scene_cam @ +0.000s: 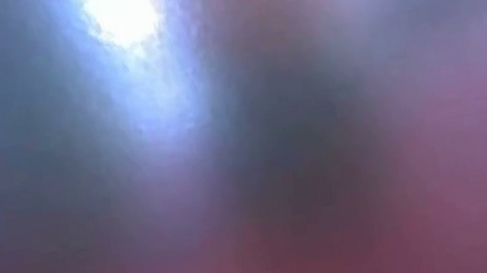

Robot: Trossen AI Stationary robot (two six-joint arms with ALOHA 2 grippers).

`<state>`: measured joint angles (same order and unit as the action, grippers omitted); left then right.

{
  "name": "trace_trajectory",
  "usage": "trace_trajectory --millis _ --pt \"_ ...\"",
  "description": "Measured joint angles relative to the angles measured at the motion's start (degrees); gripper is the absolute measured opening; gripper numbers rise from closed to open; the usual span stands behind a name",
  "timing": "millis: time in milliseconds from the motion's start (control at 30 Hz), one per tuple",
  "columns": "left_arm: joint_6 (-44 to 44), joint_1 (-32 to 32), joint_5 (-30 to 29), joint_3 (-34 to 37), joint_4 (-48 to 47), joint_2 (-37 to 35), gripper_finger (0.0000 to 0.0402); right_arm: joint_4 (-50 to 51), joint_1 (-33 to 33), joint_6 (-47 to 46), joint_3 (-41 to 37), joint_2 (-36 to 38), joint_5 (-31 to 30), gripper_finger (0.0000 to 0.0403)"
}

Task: Pick & Place Dice
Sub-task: Put the pink dice into the pink bin

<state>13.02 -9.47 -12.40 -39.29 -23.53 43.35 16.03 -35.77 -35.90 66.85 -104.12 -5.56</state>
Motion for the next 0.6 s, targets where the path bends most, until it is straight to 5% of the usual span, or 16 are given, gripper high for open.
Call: trace_trajectory --millis 600 --pt "0.0 0.0 0.0 0.0 0.0 0.0 0.0128 1.6 -0.1 -0.2 0.0 0.7 6.0 0.0125"
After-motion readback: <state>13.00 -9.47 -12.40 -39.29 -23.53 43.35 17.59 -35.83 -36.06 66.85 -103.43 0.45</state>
